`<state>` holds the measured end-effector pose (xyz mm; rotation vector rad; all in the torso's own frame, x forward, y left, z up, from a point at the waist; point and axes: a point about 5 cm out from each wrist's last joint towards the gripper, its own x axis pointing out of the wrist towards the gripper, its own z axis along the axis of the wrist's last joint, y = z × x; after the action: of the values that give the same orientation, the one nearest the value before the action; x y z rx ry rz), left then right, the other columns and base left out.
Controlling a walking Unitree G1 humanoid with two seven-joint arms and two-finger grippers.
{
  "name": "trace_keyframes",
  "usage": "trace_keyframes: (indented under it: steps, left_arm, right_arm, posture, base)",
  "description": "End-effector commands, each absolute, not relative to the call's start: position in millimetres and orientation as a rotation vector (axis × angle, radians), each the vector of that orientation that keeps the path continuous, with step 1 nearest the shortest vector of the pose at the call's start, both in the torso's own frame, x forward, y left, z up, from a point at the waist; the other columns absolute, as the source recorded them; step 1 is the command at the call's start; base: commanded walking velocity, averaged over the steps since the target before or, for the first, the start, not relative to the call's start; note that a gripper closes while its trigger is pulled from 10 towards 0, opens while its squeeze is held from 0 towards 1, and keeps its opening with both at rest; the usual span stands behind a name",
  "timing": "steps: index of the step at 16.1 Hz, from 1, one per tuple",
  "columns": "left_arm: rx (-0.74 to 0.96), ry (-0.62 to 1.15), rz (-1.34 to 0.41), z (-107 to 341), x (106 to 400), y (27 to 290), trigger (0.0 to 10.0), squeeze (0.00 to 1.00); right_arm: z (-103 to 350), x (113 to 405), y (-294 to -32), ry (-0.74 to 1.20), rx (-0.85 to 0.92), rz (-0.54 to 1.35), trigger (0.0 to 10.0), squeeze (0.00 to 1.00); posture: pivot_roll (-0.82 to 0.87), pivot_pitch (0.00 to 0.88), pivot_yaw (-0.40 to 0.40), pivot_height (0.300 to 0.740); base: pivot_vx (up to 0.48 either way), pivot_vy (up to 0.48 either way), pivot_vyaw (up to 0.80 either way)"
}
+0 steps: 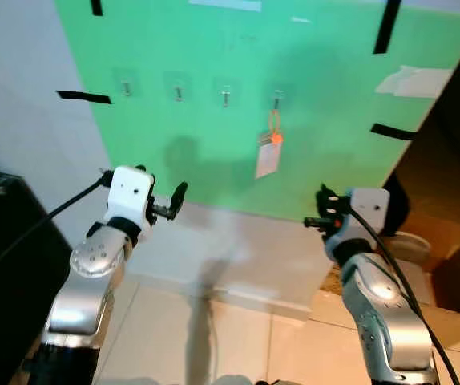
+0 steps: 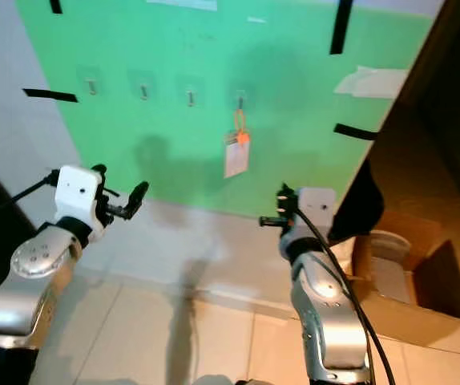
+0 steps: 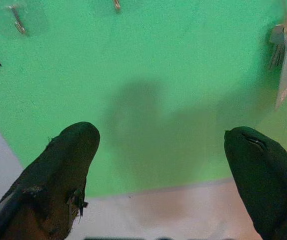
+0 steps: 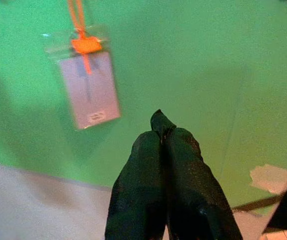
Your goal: Hang keys on a hook
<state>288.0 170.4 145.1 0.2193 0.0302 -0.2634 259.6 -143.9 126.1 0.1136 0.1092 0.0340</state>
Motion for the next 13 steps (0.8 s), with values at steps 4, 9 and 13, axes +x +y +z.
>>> trace_keyframes:
  steps: [4, 9, 13]
  left_arm:
    - [0.225, 0.028, -0.292, 149.7, 294.0, 170.6, 10.0, 0.00]
    - [0.224, 0.038, -0.306, 148.7, 295.6, 170.0, 10.0, 0.00]
    - [0.212, 0.033, -0.286, 148.2, 299.3, 163.0, 10.0, 0.00]
  right_arm:
    - [124.0, 257.9, -144.7, 0.103, 0.137, -0.013, 10.0, 0.00]
    - [122.6, 257.5, -142.2, 0.105, 0.132, -0.019, 10.0, 0.00]
    - [127.4, 264.4, -144.9, 0.099, 0.091, 0.006, 10.0, 0.00]
  posture:
    - [0.00, 0.000, 0.054, 0.740]
    - [0.00, 0.000, 0.062, 0.740]
    - [-0.02, 0.000, 0.032, 0.740]
  base:
    - [0.000, 0.294, 0.00]
    - [0.000, 0.269, 0.00]
    - [0.000, 0.067, 0.00]
